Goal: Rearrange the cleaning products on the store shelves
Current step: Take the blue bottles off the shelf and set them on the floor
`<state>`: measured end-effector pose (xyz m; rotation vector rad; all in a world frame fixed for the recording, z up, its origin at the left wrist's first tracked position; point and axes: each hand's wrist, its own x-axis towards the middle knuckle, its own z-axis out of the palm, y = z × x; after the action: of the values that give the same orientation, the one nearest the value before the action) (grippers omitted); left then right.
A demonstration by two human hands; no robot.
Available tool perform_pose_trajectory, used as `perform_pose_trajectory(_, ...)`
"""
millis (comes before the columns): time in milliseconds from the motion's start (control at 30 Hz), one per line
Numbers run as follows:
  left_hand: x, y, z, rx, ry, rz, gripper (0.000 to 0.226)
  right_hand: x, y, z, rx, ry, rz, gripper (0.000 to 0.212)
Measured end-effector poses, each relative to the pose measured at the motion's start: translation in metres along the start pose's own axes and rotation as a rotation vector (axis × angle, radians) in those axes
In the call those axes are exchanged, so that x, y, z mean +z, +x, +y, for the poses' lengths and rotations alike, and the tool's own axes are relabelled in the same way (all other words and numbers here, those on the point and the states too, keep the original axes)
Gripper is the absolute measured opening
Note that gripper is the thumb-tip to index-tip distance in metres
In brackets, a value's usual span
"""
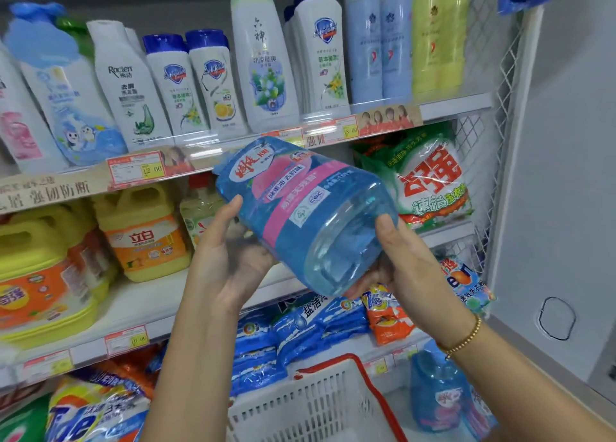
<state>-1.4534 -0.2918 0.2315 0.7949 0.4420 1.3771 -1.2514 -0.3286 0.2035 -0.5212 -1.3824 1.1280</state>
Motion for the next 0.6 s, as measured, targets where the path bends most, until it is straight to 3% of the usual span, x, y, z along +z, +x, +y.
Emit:
perform_pose_trajectory(67, 0.000, -0.001, -0.009, -0.042, -0.085, -0.038, 0.084, -0.003, -0.001, -0.005, -0.027, -0.021, -0.004, 0.057)
perform_pose_trajectory(300, 0.001, -0.008, -0.054, -0.192, -0.165, -0.085, 0.080, -0.033, -0.009, -0.011, -0.067, -0.271, -0.041, 0.064)
perform_pose_trajectory(367, 0.004, -0.009, -0.066, -0.108, -0.123, 0.039, 0.068, -0.047, -0.012, -0.012, 0.038, -0.312, -0.104, 0.051)
perform_pose_trajectory(433, 0.003, -0.010, -0.075, 0.024, -0.050, 0.160, 0.064, -0.067, -0.016, -0.017, 0.266, -0.348, -0.233, 0.048)
perform_pose_trajectory(533, -0.002, -0.011, -0.081, 0.215, 0.202, 0.218, 0.090, -0.085, -0.019, -0.017, 0.453, -0.466, -0.429, 0.062)
perform_pose_trajectory(600, -0.004, -0.010, -0.081, 0.333, 0.369, 0.212, 0.101, -0.082, -0.015, -0.003, 0.457, -0.542, -0.391, 0.060)
